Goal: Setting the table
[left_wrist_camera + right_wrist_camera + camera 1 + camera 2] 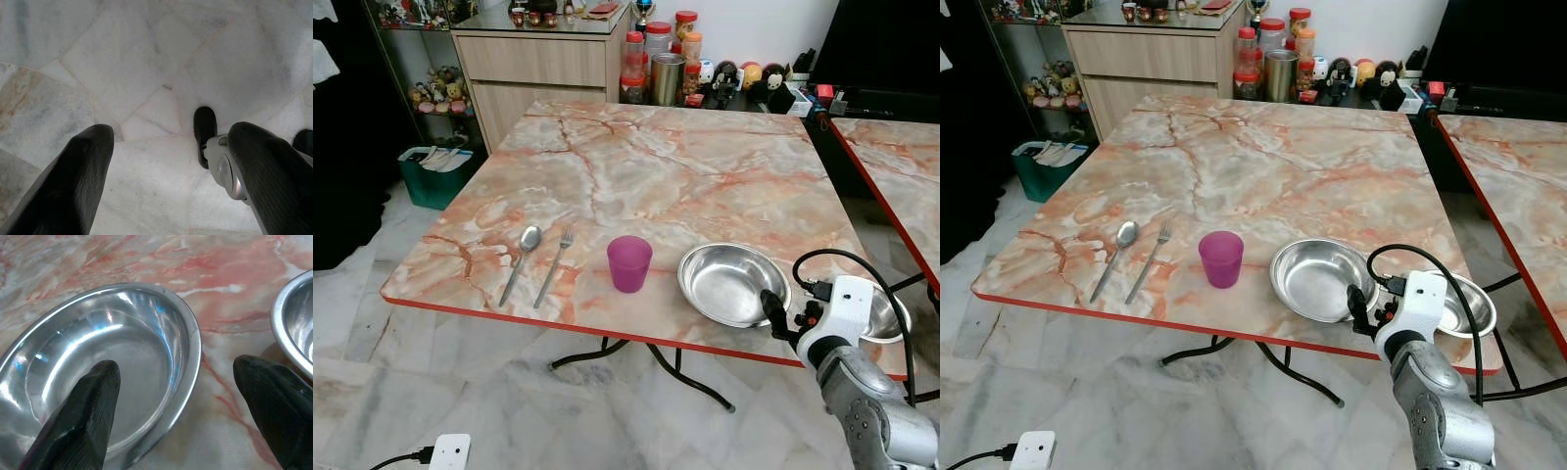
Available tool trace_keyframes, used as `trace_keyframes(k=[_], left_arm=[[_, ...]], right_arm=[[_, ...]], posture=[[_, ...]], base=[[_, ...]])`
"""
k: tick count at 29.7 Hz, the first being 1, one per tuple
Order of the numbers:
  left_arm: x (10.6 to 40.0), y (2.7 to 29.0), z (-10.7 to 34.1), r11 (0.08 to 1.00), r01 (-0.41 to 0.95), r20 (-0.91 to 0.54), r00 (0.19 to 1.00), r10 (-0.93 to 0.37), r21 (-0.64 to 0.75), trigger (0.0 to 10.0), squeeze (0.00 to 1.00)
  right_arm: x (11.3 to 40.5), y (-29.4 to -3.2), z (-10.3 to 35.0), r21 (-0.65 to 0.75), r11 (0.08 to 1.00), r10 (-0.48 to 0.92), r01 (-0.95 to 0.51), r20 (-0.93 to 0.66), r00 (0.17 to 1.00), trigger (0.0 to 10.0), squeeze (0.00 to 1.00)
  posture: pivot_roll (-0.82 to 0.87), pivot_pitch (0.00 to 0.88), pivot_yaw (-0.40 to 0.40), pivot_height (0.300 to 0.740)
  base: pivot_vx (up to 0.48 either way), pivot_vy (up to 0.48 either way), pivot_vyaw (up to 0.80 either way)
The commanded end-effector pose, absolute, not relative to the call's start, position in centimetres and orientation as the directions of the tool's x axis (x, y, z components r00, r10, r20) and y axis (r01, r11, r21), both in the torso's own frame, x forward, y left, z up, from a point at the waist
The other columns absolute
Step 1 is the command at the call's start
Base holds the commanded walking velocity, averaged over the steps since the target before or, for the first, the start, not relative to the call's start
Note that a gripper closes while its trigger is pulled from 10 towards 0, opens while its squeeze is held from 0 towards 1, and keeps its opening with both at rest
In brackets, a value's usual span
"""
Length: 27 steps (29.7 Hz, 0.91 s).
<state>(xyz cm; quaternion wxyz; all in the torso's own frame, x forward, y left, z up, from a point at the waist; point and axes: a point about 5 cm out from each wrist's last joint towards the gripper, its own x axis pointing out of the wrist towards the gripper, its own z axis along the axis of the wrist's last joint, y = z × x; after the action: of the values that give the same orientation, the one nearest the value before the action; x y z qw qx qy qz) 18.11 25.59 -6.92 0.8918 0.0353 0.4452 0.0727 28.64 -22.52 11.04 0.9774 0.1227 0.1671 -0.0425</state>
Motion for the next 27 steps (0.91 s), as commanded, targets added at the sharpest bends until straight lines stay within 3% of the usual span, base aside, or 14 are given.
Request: trace_keyframes(k=[1,27], left_arm=[[17.8,25.8,-7.0,0.986,-0.096,-0.793,0.586,0.164,0.133,10.0,0.00],[17.9,25.6,-7.0,0.990,-0.059,-0.798,0.586,0.141,0.131,10.0,0.00]], right_arm=[[28.8,-22.7,11.0,0.256,0.955,-0.052,0.147,-0.345,0.937,10.0,0.00],[31.1,-22.4,11.6,0.340,0.911,-0.102,0.233,-0.360,0.927,10.0,0.00]], posture=[[-0.01,0.093,-0.027,0.740],[0.00,0.093,-0.031,0.740]], base=[[0.000,0.000,0.00],[0.000,0.000,0.00]])
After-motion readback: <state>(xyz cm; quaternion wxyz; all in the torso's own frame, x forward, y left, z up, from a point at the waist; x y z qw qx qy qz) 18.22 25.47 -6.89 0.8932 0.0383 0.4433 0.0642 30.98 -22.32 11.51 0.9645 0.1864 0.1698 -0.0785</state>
